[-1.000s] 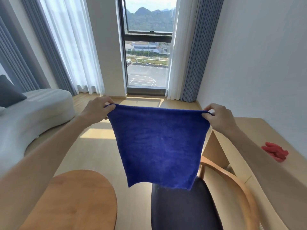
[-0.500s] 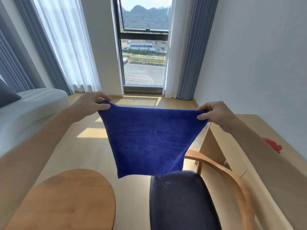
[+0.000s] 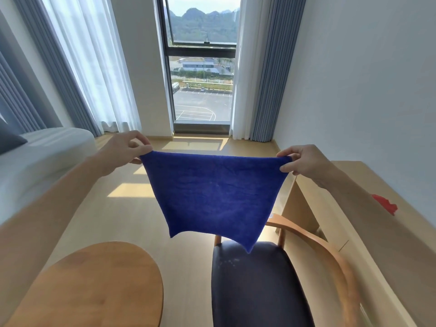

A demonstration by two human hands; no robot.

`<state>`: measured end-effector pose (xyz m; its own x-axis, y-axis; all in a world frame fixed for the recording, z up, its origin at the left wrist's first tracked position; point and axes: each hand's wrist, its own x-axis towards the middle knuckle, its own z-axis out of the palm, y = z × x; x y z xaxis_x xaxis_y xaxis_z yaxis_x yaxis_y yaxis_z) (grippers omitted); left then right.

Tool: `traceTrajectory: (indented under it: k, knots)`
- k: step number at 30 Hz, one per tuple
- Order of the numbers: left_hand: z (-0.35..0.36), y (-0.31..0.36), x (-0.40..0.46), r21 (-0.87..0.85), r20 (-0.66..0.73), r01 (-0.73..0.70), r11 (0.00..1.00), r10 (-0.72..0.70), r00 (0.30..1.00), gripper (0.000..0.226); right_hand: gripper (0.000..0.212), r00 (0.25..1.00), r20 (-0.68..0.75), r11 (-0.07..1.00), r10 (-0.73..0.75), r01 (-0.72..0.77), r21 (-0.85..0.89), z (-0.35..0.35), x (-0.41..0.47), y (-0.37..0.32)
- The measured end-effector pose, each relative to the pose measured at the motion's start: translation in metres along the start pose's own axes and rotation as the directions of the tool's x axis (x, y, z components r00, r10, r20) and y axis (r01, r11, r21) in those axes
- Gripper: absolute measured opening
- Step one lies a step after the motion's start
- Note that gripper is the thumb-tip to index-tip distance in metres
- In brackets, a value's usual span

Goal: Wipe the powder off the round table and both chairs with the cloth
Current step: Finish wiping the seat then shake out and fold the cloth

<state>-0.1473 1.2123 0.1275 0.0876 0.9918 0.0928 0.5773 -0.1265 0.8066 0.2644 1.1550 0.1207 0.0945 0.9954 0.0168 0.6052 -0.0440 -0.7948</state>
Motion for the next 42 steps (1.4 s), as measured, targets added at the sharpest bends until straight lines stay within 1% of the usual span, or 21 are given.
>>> traceTrajectory:
  k: [2,4,5,7,9,11,13,16,19,22,25,27,32,37,40,42]
  knots:
    - [0.0,0.0,-0.001,-0.018,0.031,-0.015,1.0,0.015,0.999,0.011,0.023,0.997,-0.043,0.996,-0.057,0.054,-0.071,0.001,0.002,0.003]
    - [0.0,0.001,-0.002,0.03,0.079,-0.035,0.999,0.033,0.996,0.018,0.023,0.991,-0.088,0.984,-0.098,0.084,-0.158,0.001,0.004,0.005]
    - [0.0,0.001,-0.002,0.074,0.093,-0.058,0.996,0.051,0.994,0.019,0.023,0.988,-0.109,0.978,-0.11,0.088,-0.19,0.002,0.005,0.006]
    - [0.001,0.0,0.0,0.179,0.082,-0.121,0.976,0.108,0.991,0.01,0.023,0.981,-0.141,0.966,-0.134,0.097,-0.239,0.003,0.006,0.006]
    - [0.003,-0.002,0.004,0.289,0.059,-0.142,0.947,0.131,0.99,0.018,0.022,0.979,-0.143,0.957,-0.146,0.103,-0.27,0.004,0.007,0.006]
    - [0.006,-0.002,0.005,0.351,0.04,-0.131,0.927,0.125,0.991,0.019,0.021,0.983,-0.127,0.967,-0.132,0.099,-0.236,0.004,0.008,0.008]
    - [0.008,-0.003,0.007,0.359,0.015,-0.116,0.926,0.119,0.993,0.016,0.02,0.988,-0.114,0.983,-0.105,0.085,-0.164,0.003,0.008,0.01]
    - [0.011,-0.004,0.009,0.394,0.007,-0.066,0.917,0.069,0.998,0.018,0.015,0.992,-0.114,0.997,-0.045,0.038,-0.065,0.004,0.008,0.011]
    - [0.021,-0.004,0.007,0.339,-0.028,0.035,0.94,-0.027,0.999,0.015,0.012,0.99,-0.137,1.0,0.015,-0.015,0.001,0.01,0.009,0.009]
    - [0.035,-0.002,0.005,0.225,-0.046,0.131,0.965,-0.124,0.991,0.015,0.01,0.985,-0.159,0.998,0.062,-0.057,0.034,0.021,0.01,0.006]
    - [0.053,0.009,-0.001,0.095,-0.052,0.217,0.972,-0.212,0.976,0.015,0.006,0.985,-0.159,0.997,0.071,-0.07,0.013,0.036,0.009,0.001]
    - [0.07,0.02,-0.005,0.013,-0.016,0.246,0.969,-0.245,0.969,0.014,0.007,0.99,-0.128,0.998,0.062,-0.063,0.0,0.049,0.007,-0.008]
    - [0.112,0.05,-0.015,-0.097,0.106,0.289,0.952,-0.279,0.954,0.013,0.011,0.998,-0.063,0.997,-0.028,0.023,-0.072,0.083,0.001,-0.032]
    - [0.142,0.07,-0.021,-0.207,0.225,0.353,0.912,-0.307,0.925,0.017,0.015,0.979,0.087,0.982,-0.182,0.186,-0.037,0.104,-0.007,-0.044]
    - [0.142,0.072,-0.023,-0.269,0.278,0.376,0.887,-0.302,0.912,0.019,0.014,0.967,0.16,0.98,-0.197,0.197,0.011,0.1,-0.007,-0.044]
    - [0.137,0.072,-0.023,-0.308,0.324,0.372,0.876,-0.271,0.906,0.017,0.014,0.953,0.208,0.975,-0.221,0.223,0.014,0.097,-0.007,-0.041]
